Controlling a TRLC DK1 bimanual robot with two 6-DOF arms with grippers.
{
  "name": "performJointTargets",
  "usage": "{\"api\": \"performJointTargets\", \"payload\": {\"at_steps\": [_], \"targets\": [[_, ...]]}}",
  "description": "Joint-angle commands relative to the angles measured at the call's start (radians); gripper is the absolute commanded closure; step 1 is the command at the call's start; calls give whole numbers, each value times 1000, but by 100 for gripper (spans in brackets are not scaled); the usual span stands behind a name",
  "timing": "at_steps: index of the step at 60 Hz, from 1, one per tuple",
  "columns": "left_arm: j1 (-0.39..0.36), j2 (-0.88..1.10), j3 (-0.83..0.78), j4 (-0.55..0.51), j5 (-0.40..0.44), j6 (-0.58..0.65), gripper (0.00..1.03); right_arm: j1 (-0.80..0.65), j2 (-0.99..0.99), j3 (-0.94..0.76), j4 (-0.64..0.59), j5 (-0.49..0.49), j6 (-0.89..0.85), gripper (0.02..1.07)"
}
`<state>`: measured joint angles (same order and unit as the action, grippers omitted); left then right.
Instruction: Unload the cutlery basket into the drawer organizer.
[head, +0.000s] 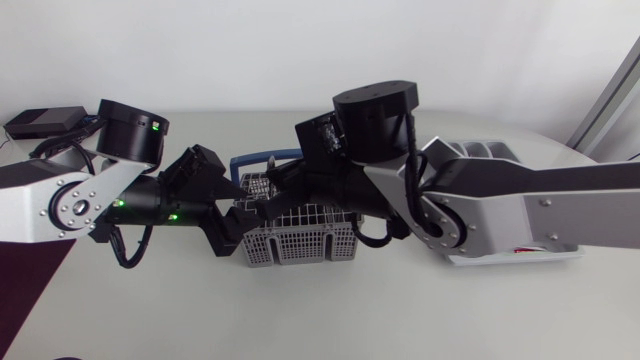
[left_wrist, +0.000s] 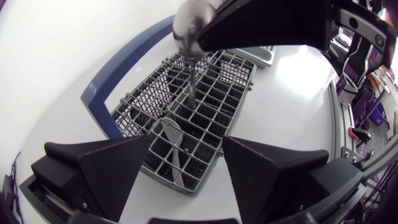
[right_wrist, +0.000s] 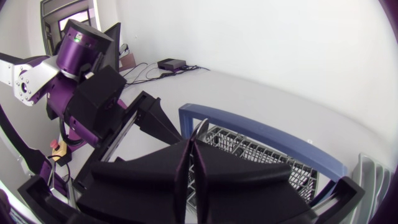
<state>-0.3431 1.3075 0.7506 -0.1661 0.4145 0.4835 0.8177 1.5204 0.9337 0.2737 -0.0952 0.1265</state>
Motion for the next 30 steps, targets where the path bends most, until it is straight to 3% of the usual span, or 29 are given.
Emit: {"api": "performJointTargets", "payload": {"at_steps": [1,18,30], "targets": [[-5,-16,-25,-6,3,9,6,20,-45,-1,-21,9,-18,101],[-4,-25,-34,-6,1,9,6,28,-143,11,-77,31,-50,101],[4,-54,-22,-38,-10,9,6,-23,-279,19,-218,28,-123,101]]}}
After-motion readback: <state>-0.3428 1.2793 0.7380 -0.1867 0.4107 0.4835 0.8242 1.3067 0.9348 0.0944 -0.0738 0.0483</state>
